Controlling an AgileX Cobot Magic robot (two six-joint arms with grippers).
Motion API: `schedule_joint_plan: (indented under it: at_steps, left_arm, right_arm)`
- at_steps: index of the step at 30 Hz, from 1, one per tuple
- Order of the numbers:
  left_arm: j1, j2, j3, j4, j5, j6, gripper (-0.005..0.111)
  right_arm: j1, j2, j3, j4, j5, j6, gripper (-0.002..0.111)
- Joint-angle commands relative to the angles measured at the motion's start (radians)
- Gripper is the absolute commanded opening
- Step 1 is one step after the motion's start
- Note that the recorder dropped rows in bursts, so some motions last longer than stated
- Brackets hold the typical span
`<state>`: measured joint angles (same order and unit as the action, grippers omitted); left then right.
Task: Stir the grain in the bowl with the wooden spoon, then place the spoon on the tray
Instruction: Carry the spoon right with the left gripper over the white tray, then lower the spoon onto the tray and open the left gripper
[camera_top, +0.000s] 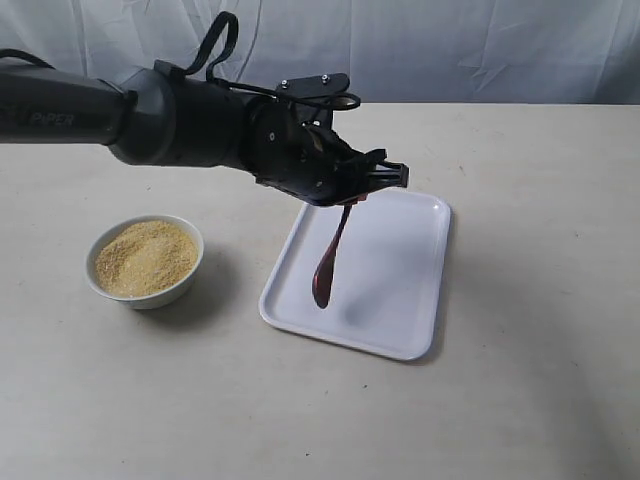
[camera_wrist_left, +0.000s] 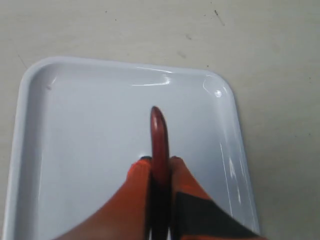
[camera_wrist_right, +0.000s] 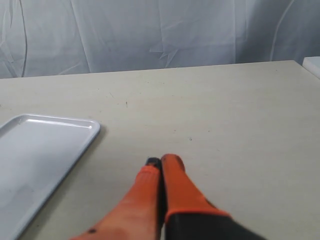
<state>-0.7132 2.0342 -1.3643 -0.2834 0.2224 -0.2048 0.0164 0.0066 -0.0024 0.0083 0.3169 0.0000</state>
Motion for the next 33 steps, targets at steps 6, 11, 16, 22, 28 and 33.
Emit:
schedule_joint_plan:
  at_steps: [6, 11, 16, 22, 28, 33]
  left_arm:
    - [-0.005, 0.119, -0.113, -0.069, 0.182, 0.144, 0.0]
    - [-0.005, 0.148, -0.169, -0.132, 0.213, 0.19, 0.002]
    - [-0.005, 0.148, -0.178, -0.119, 0.209, 0.19, 0.031]
    - [0.012, 0.137, -0.18, -0.098, 0.27, 0.19, 0.052]
    - [0.084, 0.045, -0.18, -0.031, 0.466, 0.188, 0.051]
    - [0.104, -0.109, -0.123, 0.07, 0.515, 0.187, 0.038]
  right_arm:
    - [-0.005, -0.007, 0.002, 0.0, -0.011, 0.0, 0.0]
    - [-0.005, -0.007, 0.002, 0.0, -0.011, 0.0, 0.0]
    - [-0.005, -0.007, 0.002, 0.0, -0.011, 0.0, 0.0]
    - [-0.005, -0.007, 0.002, 0.0, -0.011, 0.0, 0.0]
    - [-0.005, -0.007, 0.002, 0.0, -0.011, 0.0, 0.0]
    - [-0.005, -0.007, 0.002, 0.0, -0.011, 0.0, 0.0]
